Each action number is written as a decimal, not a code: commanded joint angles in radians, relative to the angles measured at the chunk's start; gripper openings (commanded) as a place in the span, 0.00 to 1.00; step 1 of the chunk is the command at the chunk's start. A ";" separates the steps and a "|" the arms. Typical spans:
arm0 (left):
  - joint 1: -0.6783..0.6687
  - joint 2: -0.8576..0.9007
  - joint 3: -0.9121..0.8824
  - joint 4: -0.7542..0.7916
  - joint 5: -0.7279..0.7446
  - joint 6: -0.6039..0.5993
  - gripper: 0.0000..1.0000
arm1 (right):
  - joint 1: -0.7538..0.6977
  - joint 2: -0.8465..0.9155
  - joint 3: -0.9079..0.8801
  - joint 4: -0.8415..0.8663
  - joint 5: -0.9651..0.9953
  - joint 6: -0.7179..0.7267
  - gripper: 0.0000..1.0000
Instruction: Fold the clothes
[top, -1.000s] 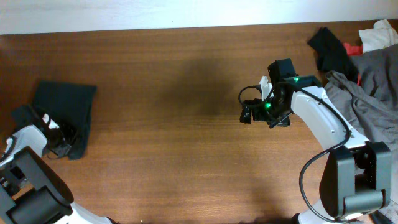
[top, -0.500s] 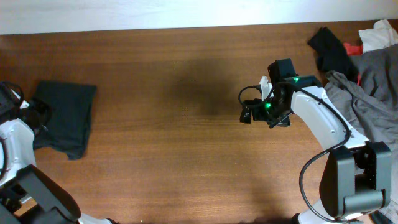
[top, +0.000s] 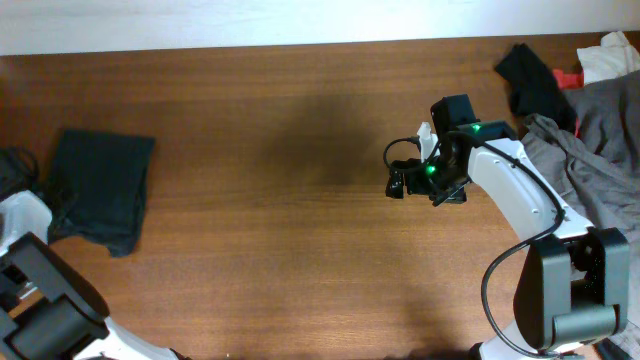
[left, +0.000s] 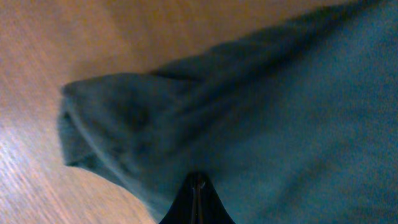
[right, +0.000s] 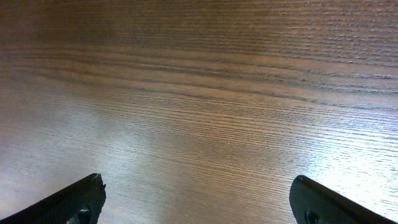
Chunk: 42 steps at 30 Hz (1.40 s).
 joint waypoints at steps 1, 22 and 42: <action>0.049 0.042 -0.002 0.008 -0.025 0.018 0.01 | -0.004 -0.020 0.013 0.000 0.016 -0.007 0.99; 0.075 -0.232 0.036 -0.093 0.151 -0.024 0.00 | -0.004 -0.020 0.013 0.000 0.016 -0.007 0.99; -0.158 -0.192 -0.137 -0.220 -0.041 -0.075 0.00 | -0.004 -0.020 0.013 0.000 0.016 -0.007 0.99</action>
